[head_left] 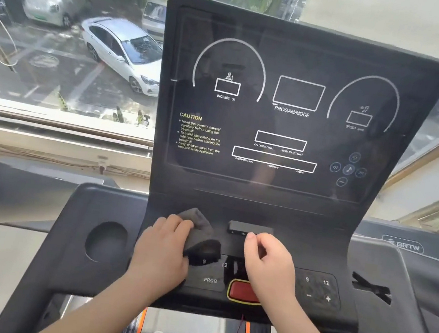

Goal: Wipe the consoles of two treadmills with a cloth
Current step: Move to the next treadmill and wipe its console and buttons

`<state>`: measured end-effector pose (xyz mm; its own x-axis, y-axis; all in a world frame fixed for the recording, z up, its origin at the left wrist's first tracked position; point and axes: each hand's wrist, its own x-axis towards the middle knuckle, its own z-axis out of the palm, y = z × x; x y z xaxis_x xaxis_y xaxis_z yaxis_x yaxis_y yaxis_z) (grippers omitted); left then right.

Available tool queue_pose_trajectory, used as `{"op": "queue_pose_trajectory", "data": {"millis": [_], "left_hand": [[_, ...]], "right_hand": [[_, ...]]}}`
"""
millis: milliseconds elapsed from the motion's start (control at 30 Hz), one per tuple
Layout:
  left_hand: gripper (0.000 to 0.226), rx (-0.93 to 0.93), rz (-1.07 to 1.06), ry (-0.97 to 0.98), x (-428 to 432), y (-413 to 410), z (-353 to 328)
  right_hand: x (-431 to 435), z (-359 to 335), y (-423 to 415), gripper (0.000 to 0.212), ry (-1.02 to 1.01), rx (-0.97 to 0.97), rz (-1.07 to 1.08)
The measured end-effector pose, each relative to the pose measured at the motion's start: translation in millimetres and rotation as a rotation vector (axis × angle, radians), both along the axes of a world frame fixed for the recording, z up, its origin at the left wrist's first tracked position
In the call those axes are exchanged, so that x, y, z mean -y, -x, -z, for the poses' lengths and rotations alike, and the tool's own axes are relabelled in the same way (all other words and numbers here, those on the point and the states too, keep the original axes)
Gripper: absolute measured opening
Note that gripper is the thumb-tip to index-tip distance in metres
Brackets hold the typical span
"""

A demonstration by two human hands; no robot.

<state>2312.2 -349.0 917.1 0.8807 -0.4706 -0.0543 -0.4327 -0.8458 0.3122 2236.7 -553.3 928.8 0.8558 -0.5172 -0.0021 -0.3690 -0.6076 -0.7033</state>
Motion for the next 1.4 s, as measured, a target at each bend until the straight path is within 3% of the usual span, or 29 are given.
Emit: {"op": "queue_pose_trajectory", "data": {"millis": [133, 300, 400, 533, 733, 833, 1000, 1133, 1267, 1400], "left_hand": [[0.06, -0.035, 0.177, -0.037, 6, 9, 1], [0.046, -0.1, 0.001, -0.008, 20, 8, -8], [0.04, -0.182, 0.031, 0.002, 44, 23, -8], [0.038, -0.194, 0.092, 0.002, 79, 31, -8], [0.038, -0.185, 0.25, -0.043, 144, 53, -8], [0.035, -0.153, 0.293, -0.049, 176, 65, -7], [0.04, -0.074, 0.317, -0.085, 232, 76, -5], [0.047, 0.048, 0.244, -0.075, 281, 78, 1], [0.052, 0.065, 0.212, -0.033, 293, 107, 6], [0.053, 0.02, 0.494, 0.028, 253, 150, 14]], "right_hand": [[13, 0, 12, 0.047, -0.032, 0.005, 0.042], [37, 6, 27, 0.044, -0.036, 0.011, 0.095], [54, 8, 35, 0.042, -0.007, 0.031, 0.156], [89, 12, 50, 0.012, 0.05, 0.097, 0.303], [160, 22, 75, 0.036, -0.004, -0.122, 0.456], [183, 27, 91, 0.036, 0.086, -0.276, 0.389], [210, 41, 117, 0.051, 0.295, -0.203, 0.18], [229, 32, 122, 0.044, 0.163, -0.264, 0.055], [233, 24, 122, 0.057, 0.236, -0.26, 0.016], [237, 24, 125, 0.059, 0.169, -0.283, -0.03]]}}
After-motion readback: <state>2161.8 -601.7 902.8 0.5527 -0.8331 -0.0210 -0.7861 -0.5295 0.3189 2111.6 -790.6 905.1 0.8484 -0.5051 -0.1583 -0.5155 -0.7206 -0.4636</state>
